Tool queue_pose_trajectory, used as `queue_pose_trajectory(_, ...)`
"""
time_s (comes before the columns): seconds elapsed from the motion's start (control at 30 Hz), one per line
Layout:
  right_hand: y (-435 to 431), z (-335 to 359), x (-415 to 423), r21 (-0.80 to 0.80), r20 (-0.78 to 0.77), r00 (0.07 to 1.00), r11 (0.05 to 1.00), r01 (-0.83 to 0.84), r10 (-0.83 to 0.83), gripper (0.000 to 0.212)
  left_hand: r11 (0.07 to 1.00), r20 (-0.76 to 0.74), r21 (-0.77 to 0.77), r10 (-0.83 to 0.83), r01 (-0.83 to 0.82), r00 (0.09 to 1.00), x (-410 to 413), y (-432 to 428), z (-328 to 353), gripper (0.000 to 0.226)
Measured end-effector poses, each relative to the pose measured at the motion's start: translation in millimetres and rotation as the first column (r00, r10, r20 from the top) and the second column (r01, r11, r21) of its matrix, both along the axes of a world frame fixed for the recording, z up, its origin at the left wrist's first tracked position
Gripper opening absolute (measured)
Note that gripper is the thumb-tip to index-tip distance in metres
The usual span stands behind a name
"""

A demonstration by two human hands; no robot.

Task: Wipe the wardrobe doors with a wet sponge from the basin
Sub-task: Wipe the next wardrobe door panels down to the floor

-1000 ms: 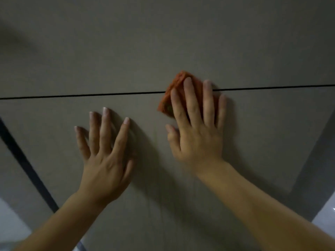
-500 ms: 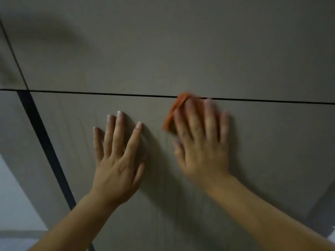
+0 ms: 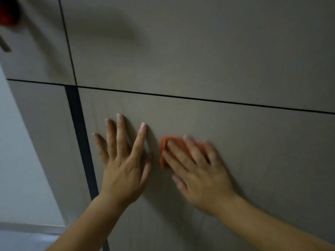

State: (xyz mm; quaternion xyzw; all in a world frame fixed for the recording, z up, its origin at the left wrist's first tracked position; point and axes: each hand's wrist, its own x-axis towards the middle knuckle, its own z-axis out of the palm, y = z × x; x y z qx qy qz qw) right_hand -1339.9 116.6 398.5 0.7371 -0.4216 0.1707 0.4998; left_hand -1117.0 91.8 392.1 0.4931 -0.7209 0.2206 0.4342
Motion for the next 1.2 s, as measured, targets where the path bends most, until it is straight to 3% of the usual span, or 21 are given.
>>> queue_pose_trajectory(0.1, -1.0, 10.7, 5.5, -0.022, -0.039, 0.999, 0.999, -0.023, 0.022, 0.069, 1.0, 0.015, 0.008, 0.014, -0.014, 1.0, 14.4, -3.9, -4.5, 0.08)
queue_pose_trajectory(0.23, -14.9, 71.7, 32.8, -0.118, 0.191, 0.982, 0.993, 0.019, 0.004, 0.069, 0.999, -0.085, 0.007, 0.046, -0.045, 0.995, 28.4, -5.7, -6.5, 0.08)
queue_pose_trajectory(0.27, -15.7, 69.5, 39.4, -0.114, 0.189, 0.982, 0.993, 0.025, -0.003, 0.071, 0.999, -0.12, 0.009, 0.048, -0.047, 0.992, 31.4, -6.0, -6.5, 0.08)
queue_pose_trajectory(0.43, -8.2, 15.1, 46.7, 0.003, -0.133, 0.991, 1.0, 0.0, 0.001, 0.071, 0.999, -0.097, 0.014, 0.037, -0.036, 0.995, 53.7, -7.9, -11.3, 0.081)
queue_pose_trajectory(0.6, -23.8, 88.9, 97.9, -0.058, 0.011, 1.0, 0.998, 0.011, -0.01, 0.068, 0.999, -0.206, 0.018, 0.048, -0.046, 0.977, 66.3, -9.1, -14.2, 0.077)
queue_pose_trajectory(0.73, -25.9, 72.4, 101.5, -0.013, -0.152, 0.988, 1.0, -0.009, 0.007, 0.074, 0.993, -0.422, 0.096, 0.106, -0.071, 0.901, 65.1, -3.9, -28.8, 0.075)
queue_pose_trajectory(0.83, -23.1, 57.8, 96.2, 0.004, -0.266, 0.964, 1.0, -0.029, 0.029, 0.074, 0.989, -0.421, 0.124, 0.123, -0.077, 0.899, 70.4, -4.3, -39.9, 0.074)
queue_pose_trajectory(1.03, -45.5, 129.8, 173.7, -0.099, -0.124, 0.991, 0.993, -0.057, 0.045, 0.07, 0.991, -0.515, 0.112, 0.12, -0.072, 0.849, 70.2, -7.7, -43.6, 0.074)
queue_pose_trajectory(1.2, -40.4, 75.6, 142.4, 0.005, -0.4, 0.908, 0.991, -0.133, 0.124, 0.073, 0.984, -0.554, 0.158, 0.154, -0.077, 0.818, 82.8, -5.0, -62.0, 0.075)
